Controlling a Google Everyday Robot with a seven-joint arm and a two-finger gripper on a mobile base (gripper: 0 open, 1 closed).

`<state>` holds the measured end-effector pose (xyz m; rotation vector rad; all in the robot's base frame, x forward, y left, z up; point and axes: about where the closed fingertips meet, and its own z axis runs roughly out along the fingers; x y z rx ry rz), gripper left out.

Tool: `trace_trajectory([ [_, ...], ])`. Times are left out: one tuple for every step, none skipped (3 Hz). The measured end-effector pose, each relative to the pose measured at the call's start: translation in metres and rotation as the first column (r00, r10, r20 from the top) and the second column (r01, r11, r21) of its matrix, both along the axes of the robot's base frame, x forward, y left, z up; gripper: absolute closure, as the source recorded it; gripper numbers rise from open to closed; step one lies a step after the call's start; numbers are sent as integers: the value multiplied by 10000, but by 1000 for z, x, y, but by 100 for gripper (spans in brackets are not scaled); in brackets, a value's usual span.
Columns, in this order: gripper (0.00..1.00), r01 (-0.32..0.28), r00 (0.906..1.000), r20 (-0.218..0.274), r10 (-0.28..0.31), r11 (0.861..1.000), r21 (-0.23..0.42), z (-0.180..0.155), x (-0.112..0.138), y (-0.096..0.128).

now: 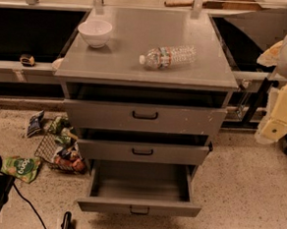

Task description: Close bottom drawer

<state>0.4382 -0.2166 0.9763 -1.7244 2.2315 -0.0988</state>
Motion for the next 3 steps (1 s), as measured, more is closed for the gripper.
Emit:
trace_trajectory([
  [0, -1, 10000, 0, 1, 10000, 0, 0, 0, 0],
  [0, -736, 9966, -355, 742, 9971, 176, -35, -3, 7],
  [0, -1863, 9748, -1055, 1967, 9773, 1013, -111, -16, 28],
])
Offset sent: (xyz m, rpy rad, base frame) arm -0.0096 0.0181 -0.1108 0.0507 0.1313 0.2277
